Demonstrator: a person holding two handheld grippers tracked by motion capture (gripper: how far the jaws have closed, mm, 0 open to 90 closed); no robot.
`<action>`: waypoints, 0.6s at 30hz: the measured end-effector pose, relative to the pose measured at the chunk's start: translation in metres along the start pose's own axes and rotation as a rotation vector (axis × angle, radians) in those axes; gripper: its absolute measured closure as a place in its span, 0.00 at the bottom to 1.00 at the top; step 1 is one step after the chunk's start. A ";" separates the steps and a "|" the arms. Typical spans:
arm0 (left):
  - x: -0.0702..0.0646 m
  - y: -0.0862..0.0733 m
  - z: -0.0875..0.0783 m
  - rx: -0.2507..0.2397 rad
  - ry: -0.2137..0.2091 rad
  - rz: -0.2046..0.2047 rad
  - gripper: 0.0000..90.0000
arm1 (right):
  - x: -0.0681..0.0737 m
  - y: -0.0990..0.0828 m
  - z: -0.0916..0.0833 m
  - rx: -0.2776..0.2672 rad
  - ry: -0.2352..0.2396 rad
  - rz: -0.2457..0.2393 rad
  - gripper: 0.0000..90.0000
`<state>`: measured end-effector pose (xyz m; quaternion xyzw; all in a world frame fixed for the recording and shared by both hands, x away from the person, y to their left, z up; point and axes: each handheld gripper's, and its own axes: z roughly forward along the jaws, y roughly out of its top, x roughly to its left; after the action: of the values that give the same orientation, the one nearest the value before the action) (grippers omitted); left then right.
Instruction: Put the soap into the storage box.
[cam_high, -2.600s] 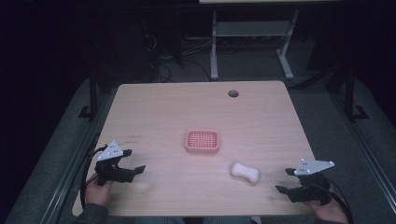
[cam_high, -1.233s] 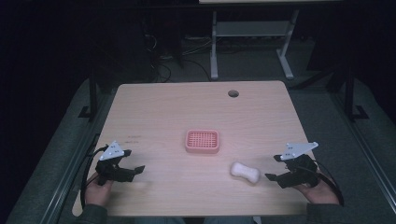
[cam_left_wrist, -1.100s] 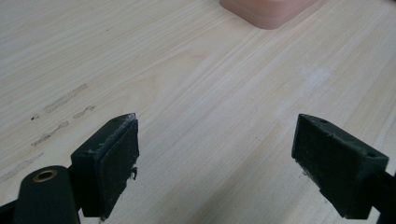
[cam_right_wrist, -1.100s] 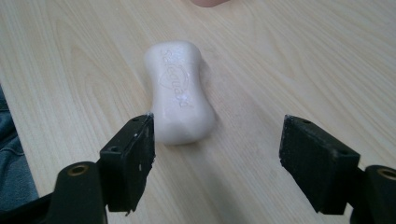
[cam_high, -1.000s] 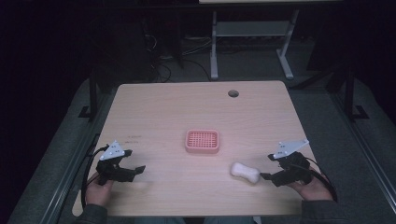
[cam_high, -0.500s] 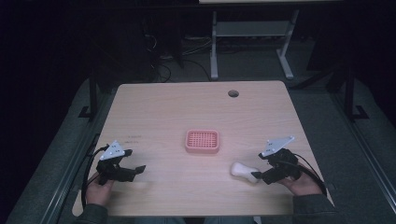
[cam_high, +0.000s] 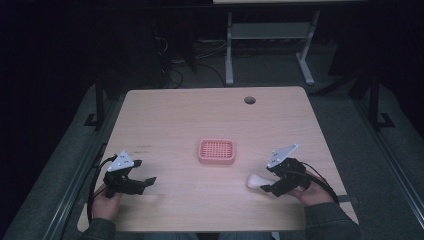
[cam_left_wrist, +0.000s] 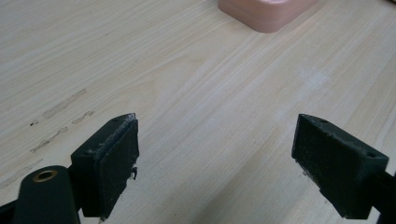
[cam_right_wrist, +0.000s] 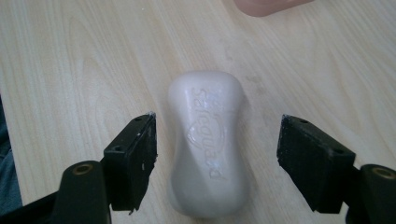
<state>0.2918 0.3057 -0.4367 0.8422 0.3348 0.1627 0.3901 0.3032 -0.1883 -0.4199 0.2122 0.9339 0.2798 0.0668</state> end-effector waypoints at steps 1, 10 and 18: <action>0.000 0.000 0.000 0.000 0.000 0.000 0.16 | 0.000 0.001 0.001 0.003 0.005 -0.007 0.32; -0.001 0.000 0.001 0.003 -0.001 -0.002 0.16 | 0.000 0.001 0.009 0.021 0.022 -0.016 0.35; -0.001 0.000 0.002 -0.003 -0.004 -0.004 0.16 | 0.000 0.003 0.018 0.066 0.025 -0.031 0.41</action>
<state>0.2918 0.3038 -0.4375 0.8414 0.3355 0.1607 0.3921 0.3086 -0.1768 -0.4331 0.1962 0.9466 0.2504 0.0524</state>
